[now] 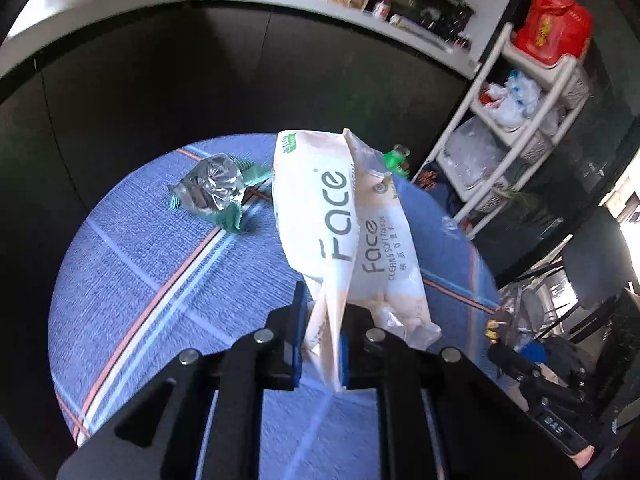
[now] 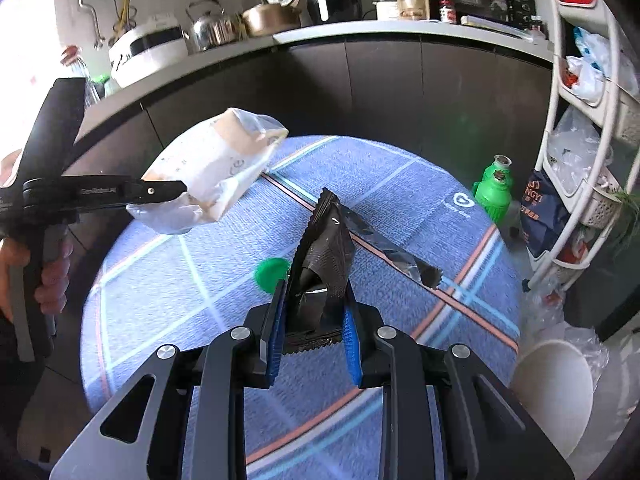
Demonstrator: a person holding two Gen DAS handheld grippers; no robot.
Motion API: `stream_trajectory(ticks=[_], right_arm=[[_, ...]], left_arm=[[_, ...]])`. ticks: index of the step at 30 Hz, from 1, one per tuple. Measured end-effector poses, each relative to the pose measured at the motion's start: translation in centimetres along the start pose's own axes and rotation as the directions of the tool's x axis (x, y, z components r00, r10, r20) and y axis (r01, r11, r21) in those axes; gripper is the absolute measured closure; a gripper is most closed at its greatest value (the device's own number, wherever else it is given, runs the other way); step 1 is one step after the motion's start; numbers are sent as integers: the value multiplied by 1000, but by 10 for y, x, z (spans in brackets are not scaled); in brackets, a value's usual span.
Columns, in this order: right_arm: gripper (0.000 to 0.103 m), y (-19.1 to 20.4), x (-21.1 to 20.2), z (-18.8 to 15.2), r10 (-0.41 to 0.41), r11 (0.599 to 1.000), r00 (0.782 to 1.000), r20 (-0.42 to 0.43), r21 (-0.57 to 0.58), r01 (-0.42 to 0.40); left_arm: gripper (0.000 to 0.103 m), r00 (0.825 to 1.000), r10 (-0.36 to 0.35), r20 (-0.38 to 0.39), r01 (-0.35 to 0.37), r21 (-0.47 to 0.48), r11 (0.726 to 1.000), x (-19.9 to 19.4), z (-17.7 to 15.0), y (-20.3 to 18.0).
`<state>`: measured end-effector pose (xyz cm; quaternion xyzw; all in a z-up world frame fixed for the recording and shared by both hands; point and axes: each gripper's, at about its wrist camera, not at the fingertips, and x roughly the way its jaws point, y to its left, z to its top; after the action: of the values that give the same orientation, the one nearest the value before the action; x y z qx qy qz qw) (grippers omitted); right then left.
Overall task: Collect trash
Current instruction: 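Grasp the white Face tissue pack with the left tool while the right tool grasps the black wrapper, then carry the tissue pack and black wrapper over the white bin and open both tools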
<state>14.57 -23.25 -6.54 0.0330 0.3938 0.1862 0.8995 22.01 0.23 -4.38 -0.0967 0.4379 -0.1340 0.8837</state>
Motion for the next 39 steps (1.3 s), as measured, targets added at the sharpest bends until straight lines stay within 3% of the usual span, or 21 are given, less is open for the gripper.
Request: stream_trajectory(ticks=[7,21,39], right_arm=[[79,-7,-45,-13,-14,999,998,57,37,12],[79,-53,-102,-48,-95,985,989,112,158,77],[79,-131,-137,-98,-204,928,972,118,338,154]], left_arm=[[89,996,-80,31,79,24,997,-39,-30,-35],[89,975,-217,-39,220,176,959,-41,-58,-130],[89,959,-242,-150,278,308,910,3,-67,-224]])
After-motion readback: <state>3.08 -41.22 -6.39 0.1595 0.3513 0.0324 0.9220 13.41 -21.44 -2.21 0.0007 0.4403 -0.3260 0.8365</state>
